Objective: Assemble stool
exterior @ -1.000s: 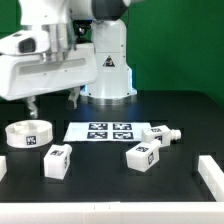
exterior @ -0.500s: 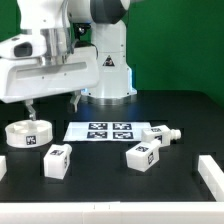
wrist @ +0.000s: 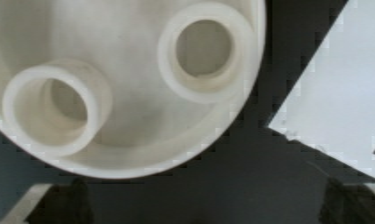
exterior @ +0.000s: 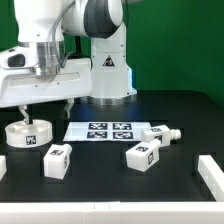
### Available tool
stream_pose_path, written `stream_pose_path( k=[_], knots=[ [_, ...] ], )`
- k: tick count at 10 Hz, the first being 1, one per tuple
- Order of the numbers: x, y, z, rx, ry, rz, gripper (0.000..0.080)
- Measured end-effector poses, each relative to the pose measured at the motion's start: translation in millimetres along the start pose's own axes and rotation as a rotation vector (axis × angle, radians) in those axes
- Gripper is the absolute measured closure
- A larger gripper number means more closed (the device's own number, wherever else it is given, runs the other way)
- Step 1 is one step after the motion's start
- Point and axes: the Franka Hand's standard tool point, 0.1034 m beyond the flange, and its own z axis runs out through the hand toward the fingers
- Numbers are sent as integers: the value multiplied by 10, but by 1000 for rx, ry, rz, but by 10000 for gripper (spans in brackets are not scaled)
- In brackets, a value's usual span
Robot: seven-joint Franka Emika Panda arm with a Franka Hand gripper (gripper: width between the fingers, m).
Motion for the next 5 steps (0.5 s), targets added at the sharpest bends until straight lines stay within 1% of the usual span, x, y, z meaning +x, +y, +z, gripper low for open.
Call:
stream_pose_path(
  k=[1,2,3,4,5],
  knots=[
    [-70,-18,25,5,-9,37,150],
    [-161,-25,65,-1,-12,50,150],
    [-240,4,143,-7,-19,65,150],
    [-258,78,207,-18,-19,76,150],
    [-250,133,215,-24,-16,79,150]
  ],
)
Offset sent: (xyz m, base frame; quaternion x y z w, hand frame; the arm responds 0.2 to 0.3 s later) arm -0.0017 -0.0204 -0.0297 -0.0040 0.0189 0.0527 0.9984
